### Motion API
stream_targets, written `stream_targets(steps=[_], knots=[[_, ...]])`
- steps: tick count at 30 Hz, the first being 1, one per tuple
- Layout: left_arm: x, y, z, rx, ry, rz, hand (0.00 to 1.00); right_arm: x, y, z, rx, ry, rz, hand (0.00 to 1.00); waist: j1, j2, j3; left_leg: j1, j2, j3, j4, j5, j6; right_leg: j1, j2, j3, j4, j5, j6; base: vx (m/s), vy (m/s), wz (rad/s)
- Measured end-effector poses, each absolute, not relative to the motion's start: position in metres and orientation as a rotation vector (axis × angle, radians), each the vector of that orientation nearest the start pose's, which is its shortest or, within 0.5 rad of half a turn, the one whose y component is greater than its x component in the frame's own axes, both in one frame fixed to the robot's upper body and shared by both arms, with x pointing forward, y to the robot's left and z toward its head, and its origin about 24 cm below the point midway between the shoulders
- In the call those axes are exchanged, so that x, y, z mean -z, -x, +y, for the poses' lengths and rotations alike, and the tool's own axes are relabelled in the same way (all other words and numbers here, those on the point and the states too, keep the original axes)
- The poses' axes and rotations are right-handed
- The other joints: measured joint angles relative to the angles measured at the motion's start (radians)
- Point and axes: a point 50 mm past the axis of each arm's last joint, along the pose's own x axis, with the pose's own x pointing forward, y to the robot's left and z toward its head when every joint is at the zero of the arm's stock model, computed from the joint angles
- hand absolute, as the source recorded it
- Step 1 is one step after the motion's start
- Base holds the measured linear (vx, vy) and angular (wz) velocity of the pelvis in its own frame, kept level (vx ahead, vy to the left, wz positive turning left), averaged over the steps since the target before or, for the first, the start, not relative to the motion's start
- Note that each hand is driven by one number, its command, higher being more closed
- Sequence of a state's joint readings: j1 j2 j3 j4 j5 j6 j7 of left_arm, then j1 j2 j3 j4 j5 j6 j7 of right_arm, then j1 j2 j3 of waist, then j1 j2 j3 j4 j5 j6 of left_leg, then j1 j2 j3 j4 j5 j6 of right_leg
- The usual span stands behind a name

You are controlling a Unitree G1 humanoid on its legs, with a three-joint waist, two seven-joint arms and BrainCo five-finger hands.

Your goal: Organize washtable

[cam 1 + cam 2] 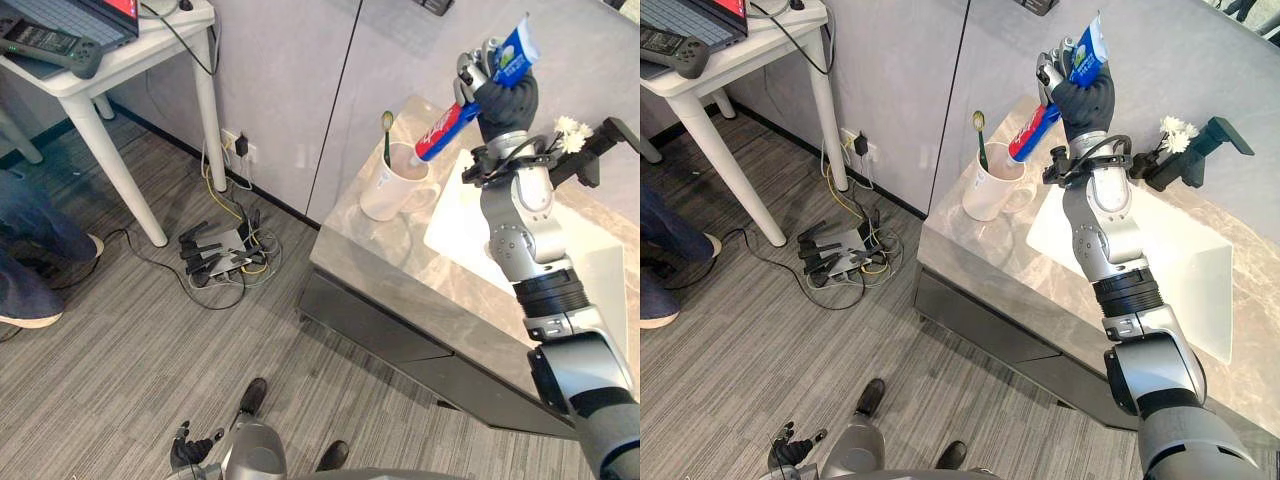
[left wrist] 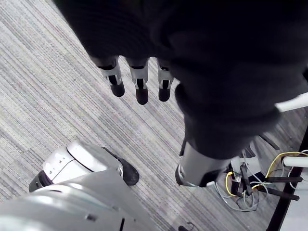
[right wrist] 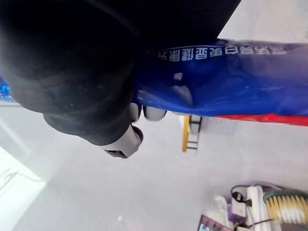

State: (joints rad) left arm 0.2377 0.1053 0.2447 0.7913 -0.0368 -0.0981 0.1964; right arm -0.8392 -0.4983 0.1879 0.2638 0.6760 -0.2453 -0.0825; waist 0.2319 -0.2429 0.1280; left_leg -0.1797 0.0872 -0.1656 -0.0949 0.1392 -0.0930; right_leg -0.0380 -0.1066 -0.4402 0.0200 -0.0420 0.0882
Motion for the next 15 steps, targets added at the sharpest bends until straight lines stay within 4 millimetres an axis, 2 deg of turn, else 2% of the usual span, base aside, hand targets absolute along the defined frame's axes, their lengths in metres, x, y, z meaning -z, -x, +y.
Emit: stream_targets(steps=[4,15], knots=[[0.1352,-0.0826,0.2461,-0.537,-0.081,0.901,0.00,-0.2604,-0.3553,-0.1667,-0.189,-0.158,-0.668,0.00,0.000,0.001,0.001,0.000,0.000,-0.001,0.000,0.000,0.000,0.000,0.000,0.000,0.001,0.000,0.000,0.00,0.000,0.00],[0.1374,-0.0805,0.2457,-0.536,-0.080,0.915,0.00,-0.2601,-0.3556,-0.1671,-0.185,-0.160,-0.666,0.00,-0.002,0.012,0.010,0.002,0.002,-0.001,-0.001,0.001,0.001,-0.001,0.000,-0.001,0.012,-0.001,-0.001,0.00,0.000,0.00]])
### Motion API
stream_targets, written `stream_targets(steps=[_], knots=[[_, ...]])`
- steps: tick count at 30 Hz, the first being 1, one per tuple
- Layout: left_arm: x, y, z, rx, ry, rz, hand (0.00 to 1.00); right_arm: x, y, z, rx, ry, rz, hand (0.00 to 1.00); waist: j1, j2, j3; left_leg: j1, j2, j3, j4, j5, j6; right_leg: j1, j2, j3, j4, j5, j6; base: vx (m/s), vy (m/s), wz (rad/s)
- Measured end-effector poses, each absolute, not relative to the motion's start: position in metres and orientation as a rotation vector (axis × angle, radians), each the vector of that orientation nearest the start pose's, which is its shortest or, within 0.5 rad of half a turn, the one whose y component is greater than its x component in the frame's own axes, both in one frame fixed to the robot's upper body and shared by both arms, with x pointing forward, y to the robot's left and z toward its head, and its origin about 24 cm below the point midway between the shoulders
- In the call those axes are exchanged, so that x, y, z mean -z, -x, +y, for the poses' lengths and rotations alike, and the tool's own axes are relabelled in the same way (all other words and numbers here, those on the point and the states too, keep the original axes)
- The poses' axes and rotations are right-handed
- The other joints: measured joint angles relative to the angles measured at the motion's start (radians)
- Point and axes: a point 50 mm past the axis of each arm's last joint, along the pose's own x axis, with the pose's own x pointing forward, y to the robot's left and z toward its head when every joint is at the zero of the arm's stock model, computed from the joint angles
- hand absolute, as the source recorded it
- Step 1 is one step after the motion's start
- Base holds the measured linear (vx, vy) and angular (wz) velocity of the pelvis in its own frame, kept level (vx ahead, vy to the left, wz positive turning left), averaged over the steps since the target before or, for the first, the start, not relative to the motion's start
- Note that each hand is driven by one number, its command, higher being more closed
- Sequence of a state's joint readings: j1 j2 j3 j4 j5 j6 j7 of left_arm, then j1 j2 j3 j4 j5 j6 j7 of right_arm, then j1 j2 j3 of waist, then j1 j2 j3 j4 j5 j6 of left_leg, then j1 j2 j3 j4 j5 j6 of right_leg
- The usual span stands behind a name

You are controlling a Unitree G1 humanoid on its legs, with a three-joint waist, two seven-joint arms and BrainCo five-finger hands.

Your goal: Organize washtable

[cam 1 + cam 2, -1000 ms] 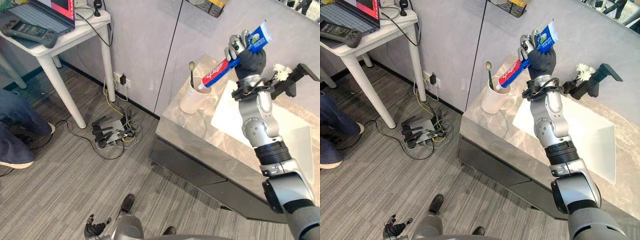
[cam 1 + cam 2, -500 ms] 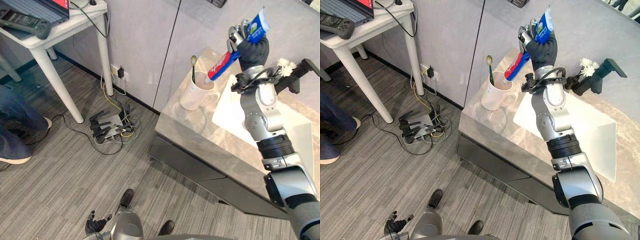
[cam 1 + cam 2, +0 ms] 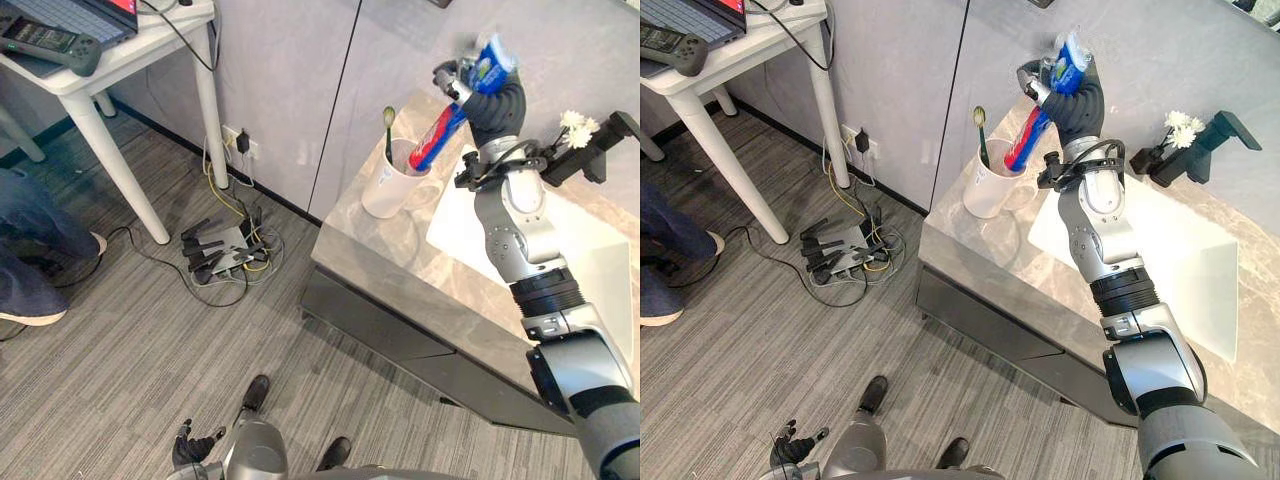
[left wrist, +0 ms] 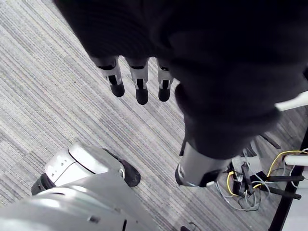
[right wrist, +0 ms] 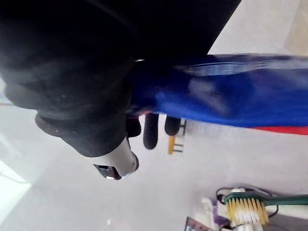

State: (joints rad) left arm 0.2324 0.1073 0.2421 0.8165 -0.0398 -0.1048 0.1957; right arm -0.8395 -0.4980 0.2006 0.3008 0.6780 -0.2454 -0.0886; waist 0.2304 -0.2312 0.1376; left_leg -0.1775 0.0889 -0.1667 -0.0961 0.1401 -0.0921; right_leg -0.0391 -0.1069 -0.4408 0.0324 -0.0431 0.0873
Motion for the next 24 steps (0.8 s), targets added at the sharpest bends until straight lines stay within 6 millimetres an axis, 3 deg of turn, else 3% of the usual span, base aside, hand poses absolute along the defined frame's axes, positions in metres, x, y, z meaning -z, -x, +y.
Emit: stream_targets(steps=[9,14,20,24], knots=[[0.137,-0.081,0.246,-0.527,-0.087,0.915,0.00,-0.260,-0.356,-0.167,-0.184,-0.161,-0.667,0.00,-0.004,0.000,0.000,0.003,0.000,0.003,0.000,0.000,0.000,0.000,0.000,0.003,0.000,0.000,0.000,0.00,0.000,0.00],[0.138,-0.080,0.246,-0.528,-0.090,0.923,0.00,-0.264,-0.353,-0.175,-0.157,-0.183,-0.691,0.00,-0.028,-0.001,0.000,0.007,0.001,0.008,0.001,0.000,0.000,0.001,0.000,0.007,0.001,0.000,0.000,0.00,0.000,-0.02],[0.139,-0.077,0.247,-0.534,-0.091,0.933,0.00,-0.268,-0.318,-0.225,0.014,-0.280,-0.843,0.00,-0.054,0.000,-0.001,0.031,0.001,0.035,0.001,0.000,0.000,0.011,-0.003,0.031,0.001,0.000,0.000,0.00,0.002,-0.10],[0.139,-0.074,0.250,-0.553,-0.091,0.942,0.00,-0.252,-0.266,-0.277,0.280,-0.307,-0.974,0.00,-0.092,0.005,-0.004,0.053,0.005,0.066,0.000,-0.006,0.001,0.015,-0.004,0.060,0.000,0.002,-0.001,-0.01,0.001,-0.18]])
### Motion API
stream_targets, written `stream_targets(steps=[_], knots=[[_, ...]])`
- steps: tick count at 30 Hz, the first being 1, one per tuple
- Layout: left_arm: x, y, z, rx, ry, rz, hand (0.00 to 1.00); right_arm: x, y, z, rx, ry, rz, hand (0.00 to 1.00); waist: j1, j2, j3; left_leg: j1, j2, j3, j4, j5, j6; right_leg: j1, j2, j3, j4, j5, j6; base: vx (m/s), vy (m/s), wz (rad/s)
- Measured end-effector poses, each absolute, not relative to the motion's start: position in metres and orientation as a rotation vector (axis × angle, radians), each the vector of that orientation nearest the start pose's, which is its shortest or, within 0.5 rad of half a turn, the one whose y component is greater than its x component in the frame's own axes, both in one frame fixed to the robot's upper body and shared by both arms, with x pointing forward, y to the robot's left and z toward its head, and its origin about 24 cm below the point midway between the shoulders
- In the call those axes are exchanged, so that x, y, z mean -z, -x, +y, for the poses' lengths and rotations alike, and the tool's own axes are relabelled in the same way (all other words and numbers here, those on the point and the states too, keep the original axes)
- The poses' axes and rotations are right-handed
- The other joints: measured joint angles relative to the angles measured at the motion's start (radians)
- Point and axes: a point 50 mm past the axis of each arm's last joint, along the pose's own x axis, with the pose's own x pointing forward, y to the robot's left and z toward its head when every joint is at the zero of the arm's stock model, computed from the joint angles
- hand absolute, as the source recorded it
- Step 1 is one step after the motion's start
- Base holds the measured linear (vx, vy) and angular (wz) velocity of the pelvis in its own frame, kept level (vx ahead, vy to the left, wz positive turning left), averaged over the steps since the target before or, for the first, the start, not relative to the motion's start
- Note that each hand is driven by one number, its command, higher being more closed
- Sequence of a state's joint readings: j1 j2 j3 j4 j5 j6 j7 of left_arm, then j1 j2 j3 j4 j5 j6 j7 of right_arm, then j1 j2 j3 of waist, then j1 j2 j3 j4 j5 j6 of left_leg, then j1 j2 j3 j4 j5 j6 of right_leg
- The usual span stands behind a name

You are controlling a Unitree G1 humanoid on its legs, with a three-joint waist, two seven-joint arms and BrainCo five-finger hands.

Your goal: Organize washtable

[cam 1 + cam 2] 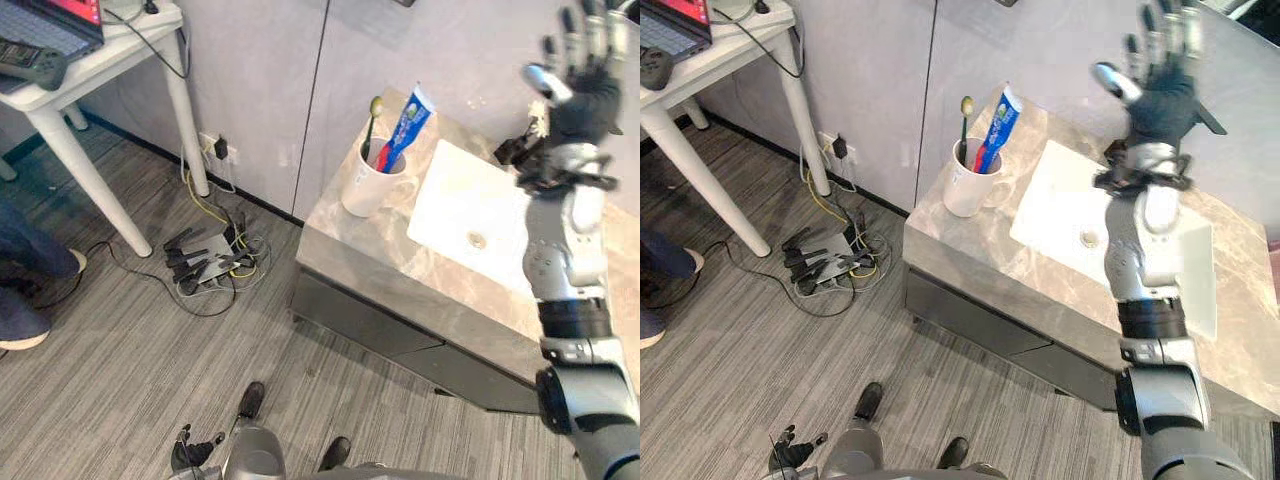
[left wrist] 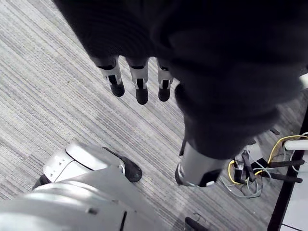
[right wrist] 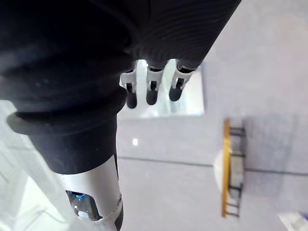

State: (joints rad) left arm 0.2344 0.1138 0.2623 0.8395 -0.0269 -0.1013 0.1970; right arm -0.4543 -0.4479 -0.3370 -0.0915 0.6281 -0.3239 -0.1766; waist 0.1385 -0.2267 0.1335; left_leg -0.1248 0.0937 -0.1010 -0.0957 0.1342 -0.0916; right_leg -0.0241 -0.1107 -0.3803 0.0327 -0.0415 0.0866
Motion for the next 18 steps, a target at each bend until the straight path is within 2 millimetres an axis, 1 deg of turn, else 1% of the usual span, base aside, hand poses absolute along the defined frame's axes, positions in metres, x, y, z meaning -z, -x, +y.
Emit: stream_targets(steps=[2,3,4,5,6,8,9,10,11,12,13,14,15,16,17,18], knots=[[0.142,-0.066,0.251,-0.580,-0.078,0.974,0.00,-0.238,-0.236,-0.295,0.427,-0.284,-1.020,0.00,-0.024,0.010,-0.030,0.001,0.002,0.022,0.000,-0.005,0.001,-0.010,0.000,0.020,-0.001,0.001,0.000,-0.01,0.001,-0.32],[0.144,-0.063,0.251,-0.582,-0.076,0.986,0.00,-0.234,-0.228,-0.299,0.460,-0.270,-1.025,0.00,-0.030,0.014,-0.044,0.001,0.003,0.030,0.000,-0.007,0.001,-0.016,0.000,0.030,-0.002,0.003,-0.001,0.02,0.001,-0.35],[0.144,-0.059,0.251,-0.591,-0.075,0.999,0.00,-0.225,-0.216,-0.304,0.519,-0.231,-1.022,0.00,-0.051,0.025,-0.062,0.004,0.004,0.040,0.000,-0.010,0.002,-0.016,0.002,0.041,-0.009,0.009,-0.001,0.03,0.000,-0.41],[0.144,-0.057,0.253,-0.601,-0.078,1.002,0.00,-0.216,-0.205,-0.306,0.561,-0.186,-0.998,0.00,-0.063,0.037,-0.073,0.014,0.007,0.057,0.000,-0.015,0.001,-0.015,0.004,0.057,-0.020,0.016,-0.001,0.02,-0.002,-0.39],[0.145,-0.056,0.253,-0.603,-0.078,1.006,0.00,-0.210,-0.202,-0.305,0.572,-0.158,-0.973,0.00,-0.070,0.042,-0.080,0.019,0.009,0.065,0.000,-0.017,0.001,-0.015,0.005,0.067,-0.023,0.018,-0.001,0.01,-0.002,-0.49],[0.146,-0.057,0.251,-0.589,-0.085,1.015,0.00,-0.180,-0.187,-0.302,0.598,-0.092,-0.845,0.00,-0.080,0.065,-0.096,0.038,0.014,0.101,-0.001,-0.026,-0.001,-0.016,0.009,0.098,-0.027,0.022,-0.001,0.00,-0.008,-0.45],[0.147,-0.057,0.250,-0.587,-0.082,1.015,0.00,-0.170,-0.184,-0.300,0.603,-0.091,-0.799,0.00,-0.086,0.070,-0.099,0.042,0.015,0.106,-0.001,-0.027,-0.001,-0.017,0.010,0.107,-0.027,0.023,0.000,-0.02,-0.009,-0.26],[0.147,-0.056,0.249,-0.587,-0.080,1.017,0.00,-0.153,-0.181,-0.296,0.591,-0.098,-0.721,0.00,-0.098,0.076,-0.102,0.046,0.015,0.111,-0.001,-0.029,-0.001,-0.017,0.010,0.113,-0.030,0.023,0.001,-0.02,-0.001,-0.28],[0.148,-0.054,0.248,-0.587,-0.077,1.026,0.00,-0.121,-0.177,-0.285,0.549,-0.111,-0.562,0.00,-0.104,0.082,-0.106,0.057,0.018,0.131,0.000,-0.034,-0.002,-0.018,0.010,0.134,-0.031,0.023,0.002,-0.01,0.005,-0.33],[0.148,-0.053,0.248,-0.588,-0.077,1.028,0.00,-0.106,-0.175,-0.279,0.526,-0.123,-0.491,0.00,-0.103,0.084,-0.108,0.061,0.020,0.139,0.000,-0.038,-0.004,-0.019,0.010,0.141,-0.032,0.024,0.003,0.00,0.010,-0.41],[0.148,-0.053,0.248,-0.588,-0.071,1.029,0.00,-0.072,-0.170,-0.269,0.476,-0.158,-0.329,0.00,-0.105,0.085,-0.107,0.067,0.021,0.155,0.000,-0.044,-0.008,-0.019,0.009,0.148,-0.034,0.025,0.005,0.00,0.012,-0.32],[0.149,-0.053,0.248,-0.582,-0.055,1.026,0.00,-0.032,-0.163,-0.258,0.439,-0.213,-0.144,0.00,-0.108,0.089,-0.106,0.071,0.021,0.162,0.001,-0.050,-0.008,-0.020,0.008,0.160,-0.034,0.025,0.005,0.00,0.013,-0.24],[0.149,-0.052,0.247,-0.579,-0.048,1.027,0.00,-0.011,-0.158,-0.252,0.430,-0.245,-0.045,0.00,-0.110,0.091,-0.106,0.071,0.020,0.165,0.001,-0.051,-0.007,-0.021,0.008,0.164,-0.034,0.025,0.006,0.01,0.013,-0.14],[0.150,-0.050,0.246,-0.578,-0.032,1.033,0.00,0.022,-0.148,-0.243,0.422,-0.298,0.104,0.00,-0.114,0.095,-0.108,0.071,0.019,0.175,0.001,-0.053,-0.006,-0.024,0.007,0.168,-0.034,0.026,0.006,0.01,0.017,-0.11],[0.152,-0.048,0.244,-0.568,-0.019,1.043,0.00,0.050,-0.135,-0.235,0.435,-0.350,0.240,0.00,-0.120,0.099,-0.113,0.071,0.017,0.182,0.001,-0.055,-0.005,-0.027,0.005,0.170,-0.033,0.026,0.007,0.03,0.016,-0.15],[0.154,-0.045,0.243,-0.562,-0.005,1.059,0.00,0.081,-0.116,-0.225,0.465,-0.399,0.406,0.00,-0.121,0.107,-0.118,0.073,0.013,0.186,0.001,-0.058,-0.002,-0.028,0.005,0.178,-0.033,0.030,0.010,0.05,0.022,-0.18]])
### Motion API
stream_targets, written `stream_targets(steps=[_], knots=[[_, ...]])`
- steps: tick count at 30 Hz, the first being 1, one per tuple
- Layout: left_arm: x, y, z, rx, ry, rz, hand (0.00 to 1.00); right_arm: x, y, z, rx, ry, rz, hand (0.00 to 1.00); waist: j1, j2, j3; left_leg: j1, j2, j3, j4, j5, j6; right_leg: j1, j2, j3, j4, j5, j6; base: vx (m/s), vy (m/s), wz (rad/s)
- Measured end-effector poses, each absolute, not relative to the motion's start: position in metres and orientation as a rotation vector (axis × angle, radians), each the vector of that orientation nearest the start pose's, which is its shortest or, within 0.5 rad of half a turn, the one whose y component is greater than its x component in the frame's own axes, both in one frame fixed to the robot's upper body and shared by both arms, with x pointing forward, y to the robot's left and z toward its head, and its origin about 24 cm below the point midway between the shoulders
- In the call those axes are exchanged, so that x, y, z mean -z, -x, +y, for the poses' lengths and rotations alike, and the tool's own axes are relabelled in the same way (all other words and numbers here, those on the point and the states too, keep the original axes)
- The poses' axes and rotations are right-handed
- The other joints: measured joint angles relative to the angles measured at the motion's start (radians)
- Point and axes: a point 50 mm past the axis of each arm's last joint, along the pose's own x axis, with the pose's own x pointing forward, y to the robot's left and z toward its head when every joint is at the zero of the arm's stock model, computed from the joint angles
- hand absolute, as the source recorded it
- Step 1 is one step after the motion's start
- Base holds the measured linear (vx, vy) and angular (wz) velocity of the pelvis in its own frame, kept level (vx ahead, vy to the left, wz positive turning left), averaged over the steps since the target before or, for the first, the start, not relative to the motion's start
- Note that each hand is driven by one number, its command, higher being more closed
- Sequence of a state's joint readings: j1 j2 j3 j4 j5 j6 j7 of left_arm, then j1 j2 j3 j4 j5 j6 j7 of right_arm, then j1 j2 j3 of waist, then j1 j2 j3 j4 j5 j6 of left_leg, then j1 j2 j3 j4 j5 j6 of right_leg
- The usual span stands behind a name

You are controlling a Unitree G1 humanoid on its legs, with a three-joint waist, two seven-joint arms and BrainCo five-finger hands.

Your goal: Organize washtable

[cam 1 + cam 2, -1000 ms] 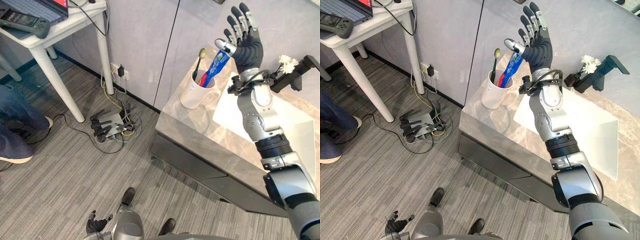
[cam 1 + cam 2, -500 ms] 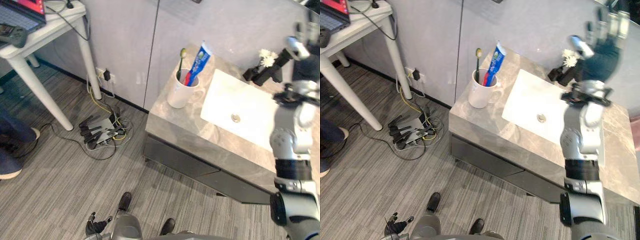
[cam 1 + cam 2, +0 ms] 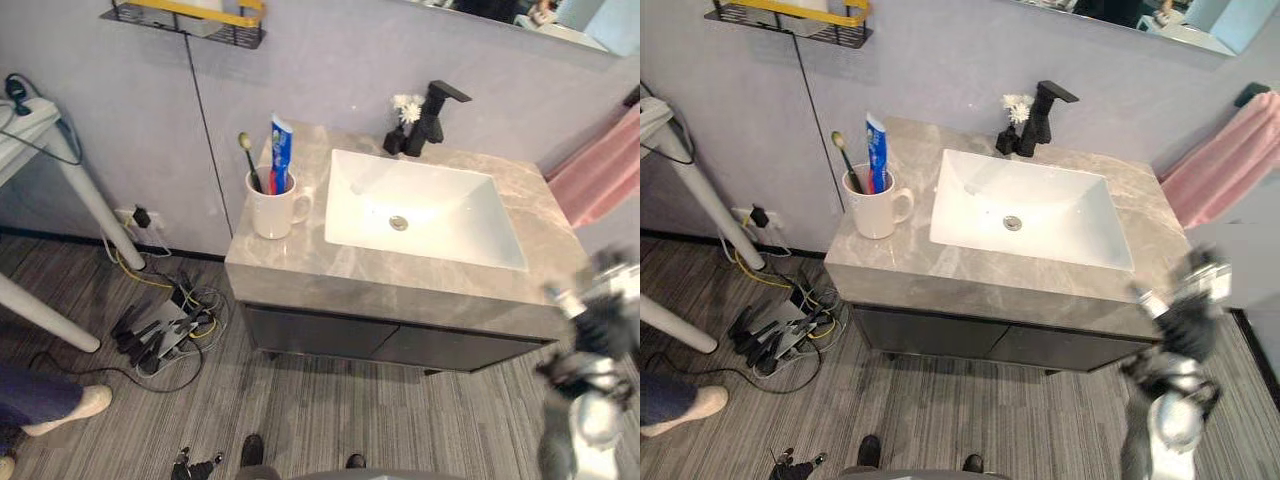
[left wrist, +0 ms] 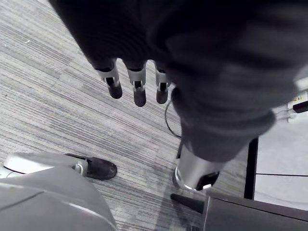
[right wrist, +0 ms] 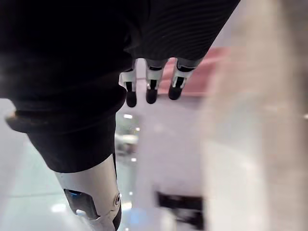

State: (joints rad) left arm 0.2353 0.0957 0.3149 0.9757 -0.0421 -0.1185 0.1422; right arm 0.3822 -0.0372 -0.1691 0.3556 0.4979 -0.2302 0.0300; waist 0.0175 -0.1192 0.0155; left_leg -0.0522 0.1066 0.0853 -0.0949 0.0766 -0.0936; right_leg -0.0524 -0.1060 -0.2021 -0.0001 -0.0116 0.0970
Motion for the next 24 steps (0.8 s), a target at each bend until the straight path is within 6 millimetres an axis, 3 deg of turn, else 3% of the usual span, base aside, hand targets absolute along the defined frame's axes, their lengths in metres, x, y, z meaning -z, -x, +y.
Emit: stream_targets(steps=[1,2,4,5,8,10,13,14,16,21,24], knots=[[0.155,-0.043,0.241,-0.551,0.010,1.073,0.00,0.105,-0.096,-0.218,0.494,-0.417,0.548,0.00,-0.001,0.008,-0.001,0.008,-0.005,0.004,0.000,-0.002,0.003,0.003,-0.004,0.012,0.000,0.005,-0.001,0.05,0.021,-0.18],[0.156,-0.041,0.240,-0.549,0.015,1.077,0.00,0.115,-0.086,-0.215,0.509,-0.416,0.615,0.00,-0.001,0.012,-0.002,0.012,-0.007,0.009,0.000,-0.004,0.005,0.005,-0.006,0.012,-0.001,0.006,0.000,0.05,0.028,-0.14],[0.158,-0.040,0.236,-0.540,0.039,1.091,0.00,0.145,-0.041,-0.210,0.570,-0.394,0.859,0.00,-0.002,0.032,-0.009,0.024,-0.018,0.010,0.000,-0.010,0.012,0.019,-0.016,0.011,-0.003,0.003,0.006,0.05,0.030,0.03],[0.160,-0.041,0.233,-0.540,0.048,1.097,0.00,0.160,-0.008,-0.208,0.628,-0.388,1.034,0.00,-0.001,0.048,-0.011,0.033,-0.024,0.002,-0.001,-0.015,0.014,0.032,-0.021,0.004,-0.005,0.000,0.010,0.04,0.029,0.13],[0.160,-0.043,0.229,-0.552,0.066,1.090,0.00,0.172,0.032,-0.200,0.766,-0.438,1.246,0.00,-0.001,0.063,-0.017,0.031,-0.032,-0.017,-0.003,-0.014,0.018,0.048,-0.030,-0.021,-0.006,-0.007,0.016,0.03,0.016,0.19],[0.160,-0.041,0.229,-0.580,0.073,1.090,0.00,0.174,0.046,-0.191,0.866,-0.494,1.315,0.00,-0.001,0.064,-0.018,0.033,-0.040,-0.054,-0.007,-0.012,0.020,0.065,-0.038,-0.056,-0.004,-0.019,0.022,0.02,0.005,0.48],[0.161,-0.039,0.228,-0.593,0.082,1.095,0.00,0.175,0.041,-0.189,0.858,-0.478,1.328,0.00,0.007,0.059,-0.020,0.032,-0.053,-0.077,-0.007,-0.012,0.021,0.085,-0.050,-0.094,-0.003,-0.024,0.025,0.02,0.019,0.44],[0.161,-0.039,0.227,-0.592,0.086,1.096,1.00,0.175,0.038,-0.190,0.849,-0.466,1.324,0.00,0.012,0.058,-0.020,0.033,-0.056,-0.081,-0.007,-0.012,0.021,0.091,-0.053,-0.100,-0.004,-0.024,0.026,0.02,0.020,0.23],[0.161,-0.039,0.228,-0.601,0.096,1.091,1.00,0.176,0.024,-0.190,0.805,-0.443,1.303,0.00,0.026,0.052,-0.024,0.034,-0.058,-0.081,-0.008,-0.012,0.021,0.092,-0.054,-0.100,-0.004,-0.024,0.026,0.01,0.006,0.04],[0.159,-0.039,0.233,-0.660,0.147,1.069,1.00,0.174,-0.010,-0.196,0.606,-0.272,1.256,0.00,0.026,0.050,-0.025,0.024,-0.062,-0.116,-0.008,-0.010,0.023,0.103,-0.055,-0.135,-0.009,-0.033,0.025,-0.01,-0.009,0.18],[0.150,-0.051,0.241,-0.837,0.279,0.935,1.00,0.174,-0.019,-0.197,0.532,-0.200,1.247,0.00,0.031,0.051,-0.025,-0.003,-0.069,-0.165,-0.008,-0.001,0.024,0.107,-0.056,-0.186,-0.008,-0.046,0.023,0.01,-0.021,0.52]])
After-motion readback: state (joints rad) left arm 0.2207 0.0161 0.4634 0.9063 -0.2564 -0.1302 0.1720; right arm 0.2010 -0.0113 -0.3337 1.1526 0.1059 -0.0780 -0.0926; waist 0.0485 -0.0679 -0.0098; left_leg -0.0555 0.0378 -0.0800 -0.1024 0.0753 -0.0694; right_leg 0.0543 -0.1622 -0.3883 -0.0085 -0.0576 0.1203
